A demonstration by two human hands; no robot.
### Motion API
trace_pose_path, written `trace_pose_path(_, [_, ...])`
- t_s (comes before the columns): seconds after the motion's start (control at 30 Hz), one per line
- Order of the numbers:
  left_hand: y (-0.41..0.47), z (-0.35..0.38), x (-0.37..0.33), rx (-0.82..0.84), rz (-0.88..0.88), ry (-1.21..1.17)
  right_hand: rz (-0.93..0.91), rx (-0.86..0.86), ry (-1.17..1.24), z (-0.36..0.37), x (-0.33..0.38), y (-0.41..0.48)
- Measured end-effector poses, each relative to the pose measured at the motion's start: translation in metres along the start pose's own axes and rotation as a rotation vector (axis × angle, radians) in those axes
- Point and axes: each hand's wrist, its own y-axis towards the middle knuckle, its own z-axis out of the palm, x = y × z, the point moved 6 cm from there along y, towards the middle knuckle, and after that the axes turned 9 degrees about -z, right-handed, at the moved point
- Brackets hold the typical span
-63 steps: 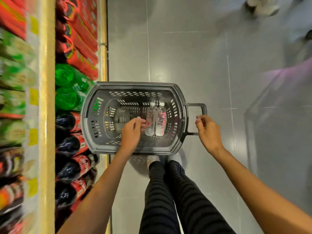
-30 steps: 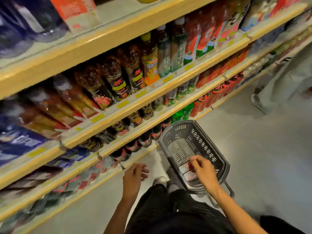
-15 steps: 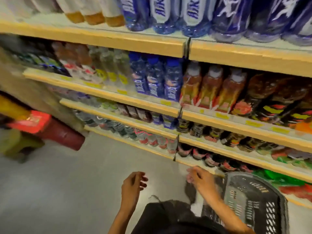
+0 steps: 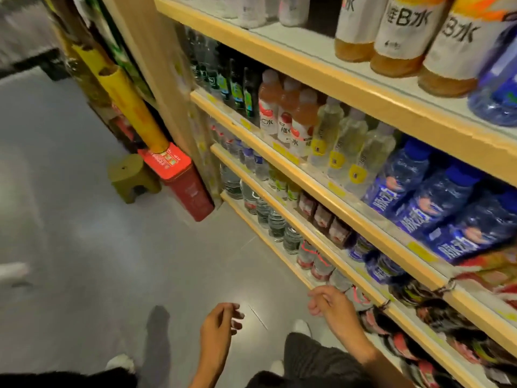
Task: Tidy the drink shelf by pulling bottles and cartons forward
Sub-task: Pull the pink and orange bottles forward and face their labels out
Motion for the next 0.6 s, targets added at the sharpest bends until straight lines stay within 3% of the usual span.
trace_pose_path(0.37, [0.077, -0.016, -0.081, -0.196, -0.009, -0.228, -0.076, 0.17, -0.085, 0.032, 0.068, 0.148])
trace_pose_path(0.6, [0.13, -0.035, -0.132, -0.206, -0.024, -0.281, -0.057, 0.153, -0.067, 0.063, 0.095, 0.211])
